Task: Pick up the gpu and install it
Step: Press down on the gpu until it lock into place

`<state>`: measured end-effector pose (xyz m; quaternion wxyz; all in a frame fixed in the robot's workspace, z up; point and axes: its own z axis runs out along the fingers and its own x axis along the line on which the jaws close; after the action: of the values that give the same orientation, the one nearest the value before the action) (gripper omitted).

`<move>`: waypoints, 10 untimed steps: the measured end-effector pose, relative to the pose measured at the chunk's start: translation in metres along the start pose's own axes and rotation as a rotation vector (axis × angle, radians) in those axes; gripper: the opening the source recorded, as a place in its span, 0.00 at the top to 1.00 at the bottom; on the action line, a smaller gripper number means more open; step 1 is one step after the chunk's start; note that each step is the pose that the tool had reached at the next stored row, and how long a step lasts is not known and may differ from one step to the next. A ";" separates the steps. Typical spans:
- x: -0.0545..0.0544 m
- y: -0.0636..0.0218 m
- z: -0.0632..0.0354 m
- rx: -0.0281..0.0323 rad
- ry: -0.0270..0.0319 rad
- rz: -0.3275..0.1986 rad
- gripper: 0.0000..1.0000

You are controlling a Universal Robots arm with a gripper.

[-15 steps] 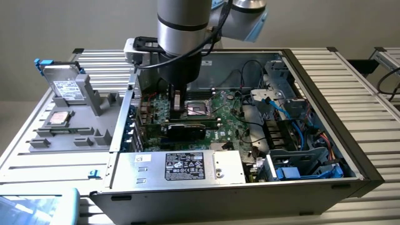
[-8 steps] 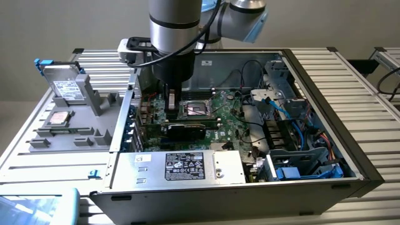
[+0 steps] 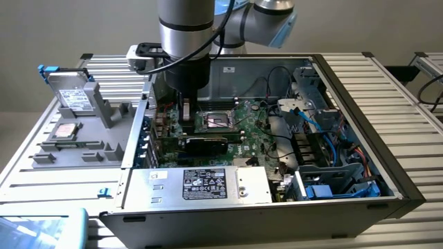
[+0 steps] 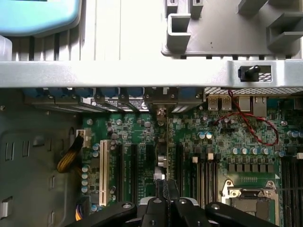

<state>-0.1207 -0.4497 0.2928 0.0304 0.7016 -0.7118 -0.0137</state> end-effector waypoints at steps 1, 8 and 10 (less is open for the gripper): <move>0.000 0.0002 0.0009 0.0009 0.0001 0.000 0.88; 0.000 0.0017 0.0093 0.0213 -0.0002 0.000 0.88; 0.000 0.0036 0.0115 0.0238 -0.0003 0.001 0.88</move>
<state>-0.1250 -0.4497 0.2816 0.0220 0.7017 -0.7121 -0.0054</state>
